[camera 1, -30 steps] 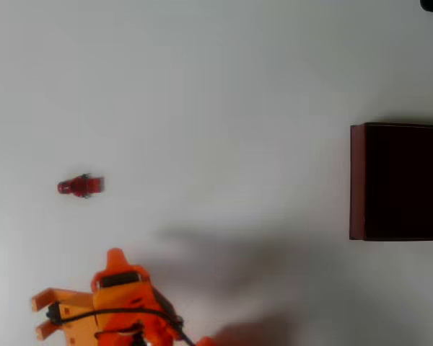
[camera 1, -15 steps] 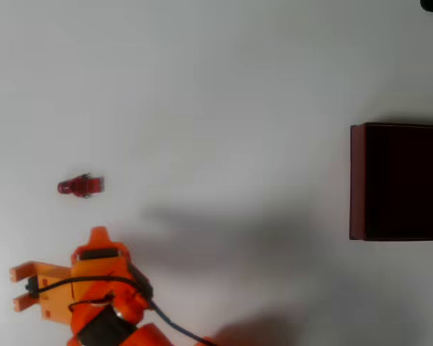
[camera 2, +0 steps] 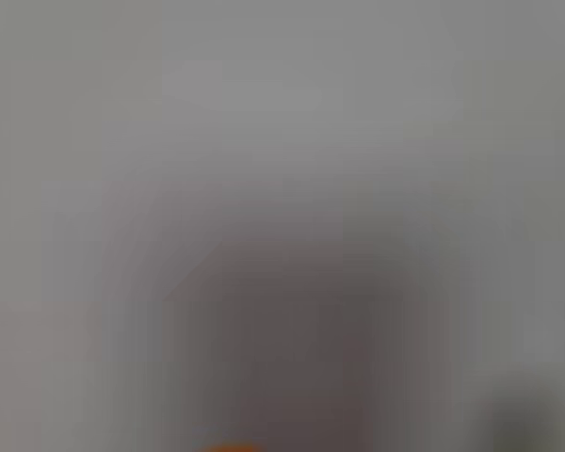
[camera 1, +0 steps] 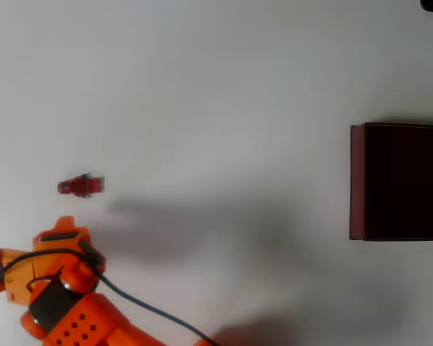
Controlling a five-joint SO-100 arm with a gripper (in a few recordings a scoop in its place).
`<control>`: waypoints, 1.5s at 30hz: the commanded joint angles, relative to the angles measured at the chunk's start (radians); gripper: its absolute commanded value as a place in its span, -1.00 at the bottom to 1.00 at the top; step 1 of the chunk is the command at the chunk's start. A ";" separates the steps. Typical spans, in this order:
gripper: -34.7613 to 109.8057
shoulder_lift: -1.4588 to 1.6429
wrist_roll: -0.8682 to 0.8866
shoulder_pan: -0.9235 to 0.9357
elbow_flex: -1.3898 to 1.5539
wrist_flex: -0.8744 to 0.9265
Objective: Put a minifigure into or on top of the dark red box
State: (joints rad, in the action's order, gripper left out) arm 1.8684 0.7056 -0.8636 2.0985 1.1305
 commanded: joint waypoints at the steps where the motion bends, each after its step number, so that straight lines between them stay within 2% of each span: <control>1: -0.21 0.015 0.025 -0.034 -0.064 0.028; 14: -0.21 0.002 0.100 -0.084 -0.107 0.169; 21: -0.20 -0.060 0.150 -0.146 -0.144 0.106; 28: -0.22 -0.495 0.017 -0.100 -0.572 0.206; 32: -0.23 -0.604 -0.031 -0.072 -0.741 0.267; 45: -0.23 -0.506 -0.138 0.077 -0.672 0.253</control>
State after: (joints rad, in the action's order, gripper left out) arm 1.2839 0.5722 -0.8099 1.4343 1.3790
